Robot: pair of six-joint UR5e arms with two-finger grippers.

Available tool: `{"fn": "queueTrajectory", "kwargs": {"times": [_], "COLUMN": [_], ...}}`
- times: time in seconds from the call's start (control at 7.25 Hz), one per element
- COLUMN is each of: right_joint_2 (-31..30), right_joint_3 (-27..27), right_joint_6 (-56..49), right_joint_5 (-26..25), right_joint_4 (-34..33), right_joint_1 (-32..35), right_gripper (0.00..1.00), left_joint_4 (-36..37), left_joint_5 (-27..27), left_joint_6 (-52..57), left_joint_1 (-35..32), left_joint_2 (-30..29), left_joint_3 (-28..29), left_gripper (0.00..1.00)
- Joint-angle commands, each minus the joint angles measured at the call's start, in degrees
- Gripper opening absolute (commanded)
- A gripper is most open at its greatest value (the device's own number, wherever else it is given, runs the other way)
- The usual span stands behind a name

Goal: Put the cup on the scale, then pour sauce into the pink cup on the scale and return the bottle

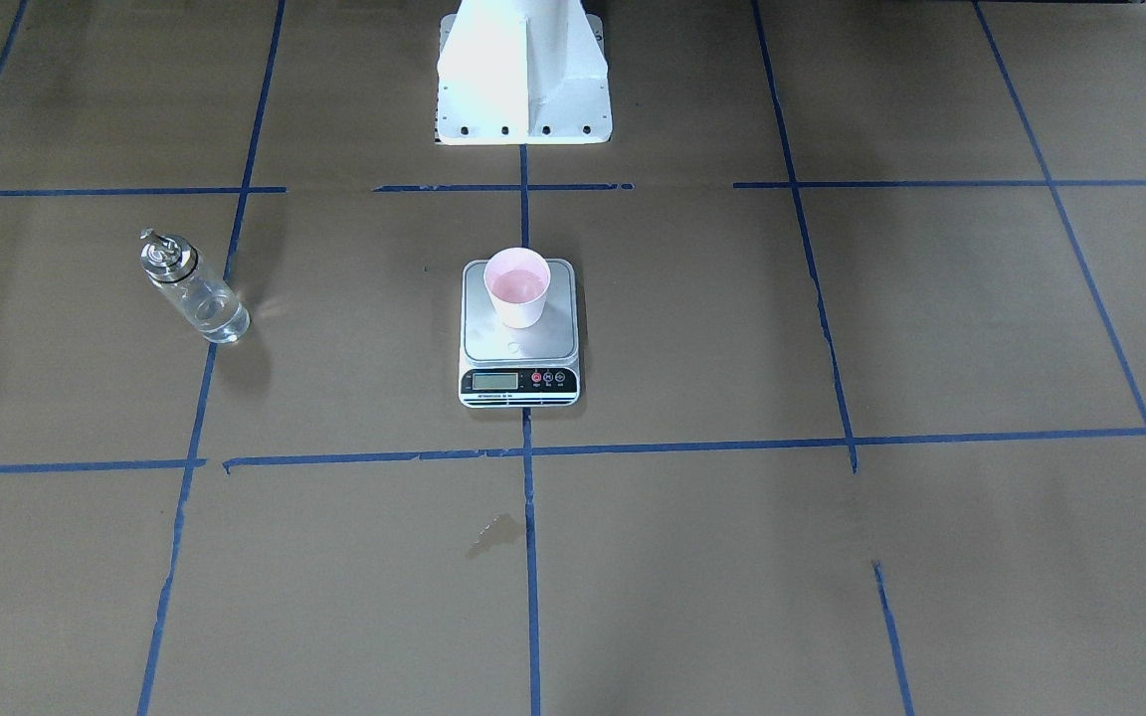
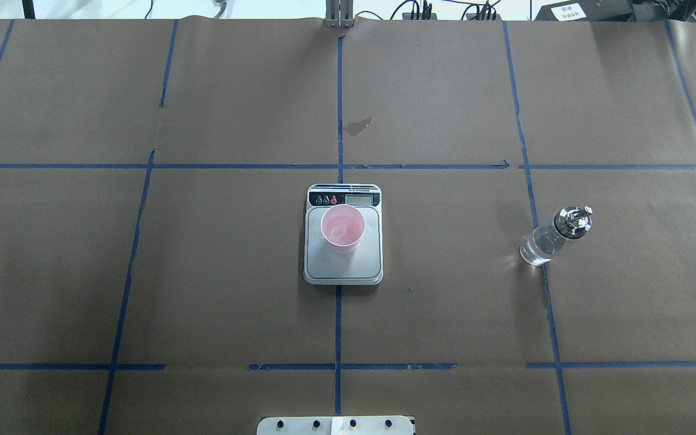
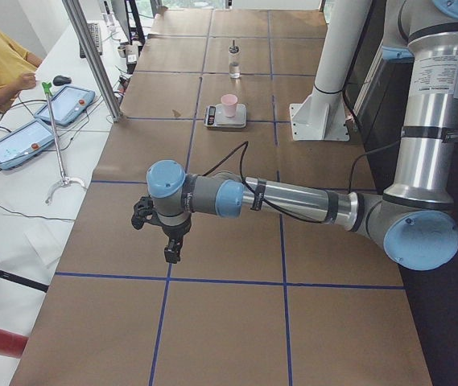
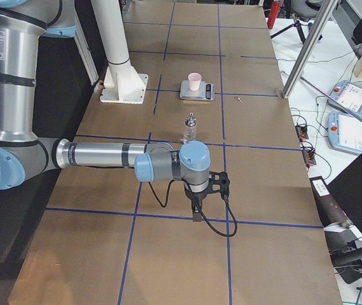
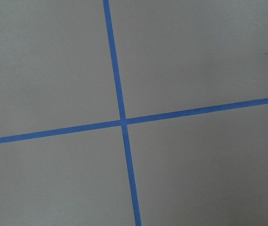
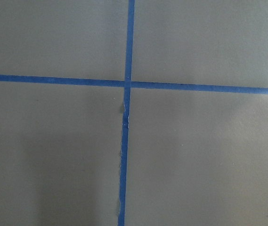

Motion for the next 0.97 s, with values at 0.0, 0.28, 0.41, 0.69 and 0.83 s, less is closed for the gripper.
{"fn": "queueTrajectory", "kwargs": {"times": [0.0, 0.28, 0.41, 0.69, 0.83], "right_joint_2": [1.61, 1.71, 1.71, 1.70, 1.79], "right_joint_3": [-0.08, 0.18, -0.17, -0.08, 0.44], "right_joint_6": [0.11, 0.02, -0.07, -0.42, -0.42], "right_joint_5": [2.54, 2.37, 2.63, 2.55, 2.46], "right_joint_4": [-5.49, -5.88, -6.31, -7.27, -8.59], "right_joint_1": [-0.02, -0.02, -0.02, -0.02, 0.07], "right_gripper": [1.00, 1.00, 1.00, 1.00, 1.00], "left_joint_4": [-0.24, -0.15, 0.02, -0.41, -0.41], "left_joint_5": [-0.18, -0.27, -0.27, -0.45, -0.45], "left_joint_6": [0.26, 0.26, 0.26, 0.35, 0.27], "left_joint_1": [0.08, 0.08, 0.08, -0.01, -0.01], "left_joint_2": [-0.18, -0.09, 0.00, 0.17, 0.09], "left_joint_3": [0.24, 0.32, 0.32, 0.14, -0.11], "left_gripper": [1.00, 1.00, 1.00, 1.00, 1.00]}}
